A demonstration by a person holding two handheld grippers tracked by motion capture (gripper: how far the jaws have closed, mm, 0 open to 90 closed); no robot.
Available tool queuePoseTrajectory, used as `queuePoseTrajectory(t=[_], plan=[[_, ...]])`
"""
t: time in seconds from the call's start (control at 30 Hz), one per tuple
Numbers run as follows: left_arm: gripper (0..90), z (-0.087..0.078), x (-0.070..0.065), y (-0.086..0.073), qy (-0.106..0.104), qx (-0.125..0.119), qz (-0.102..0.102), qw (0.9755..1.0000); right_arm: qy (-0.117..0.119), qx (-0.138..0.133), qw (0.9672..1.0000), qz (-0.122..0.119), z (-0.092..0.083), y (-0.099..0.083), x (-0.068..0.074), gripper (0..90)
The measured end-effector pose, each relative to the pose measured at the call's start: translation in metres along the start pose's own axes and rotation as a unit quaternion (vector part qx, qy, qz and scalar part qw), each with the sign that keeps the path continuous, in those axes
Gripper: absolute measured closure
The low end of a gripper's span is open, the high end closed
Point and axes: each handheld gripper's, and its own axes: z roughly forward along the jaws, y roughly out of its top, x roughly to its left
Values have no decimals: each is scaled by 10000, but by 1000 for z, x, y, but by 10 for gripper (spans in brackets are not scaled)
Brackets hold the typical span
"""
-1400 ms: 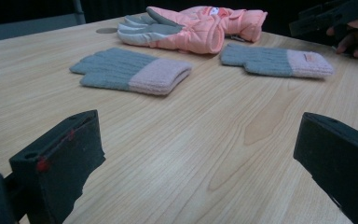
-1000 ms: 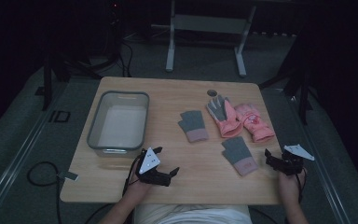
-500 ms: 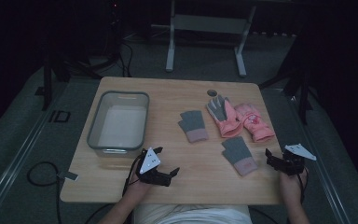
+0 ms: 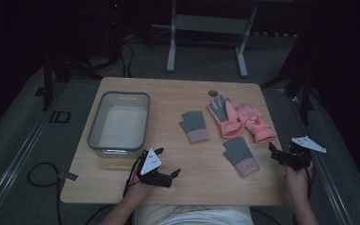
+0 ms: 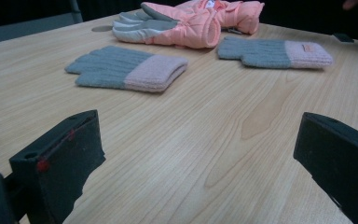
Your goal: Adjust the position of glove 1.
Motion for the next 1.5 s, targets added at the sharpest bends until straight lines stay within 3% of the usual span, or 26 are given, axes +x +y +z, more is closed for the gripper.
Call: queuePoseTrajectory(t=[0.1, 0.2, 0.27, 0.4, 0.67, 0.73, 0.93, 1.07, 1.17, 1.3, 1.4, 1.43, 1.5], plan=[[9, 0, 1, 0, -11, -2, -31, 10000, 376, -10, 9993, 35, -6, 19, 2, 160], [9, 0, 1, 0, -23, -3, -47, 10000, 221, 49, 9997, -1, -8, 28, 4, 159], [9, 0, 1, 0, -22, -7, -40, 10000, 151, -172, 9997, -65, -12, 42, 8, 159], [9, 0, 1, 0, -25, 3, -26, 10000, 170, -303, 9993, -106, -14, 56, 12, 139], [9, 0, 1, 0, -33, 2, -13, 10000, 488, -366, 9978, -267, -12, 88, 26, 145], [9, 0, 1, 0, -38, -4, -19, 10000, 563, -321, 9970, -430, -8, 99, 34, 144], [9, 0, 2, 0, -59, 8, -77, 10000, 759, -277, 9943, -692, -2, 112, 50, 140], [9, 0, 1, 0, -60, -2, -70, 10000, 897, -244, 9932, -697, 1, 116, 57, 144], [9, 0, 1, 0, -67, -1, -62, 10000, 1166, -241, 9906, -678, 6, 119, 69, 125], [9, 0, 1, 0, -81, 9, -39, 10000, 1296, -315, 9887, -684, 11, 119, 81, 113], [8, 0, 1, 0, -90, 16, -47, 9999, 1619, -234, 9837, -743, 19, 117, 97, 110], [8, 0, 1, 0, -94, 22, -52, 9999, 1619, -234, 9837, -743, 19, 117, 97, 110], [9, 0, 1, 0, -100, 19, -58, 9999, 1845, -188, 9788, -870, 29, 117, 108, 135]])
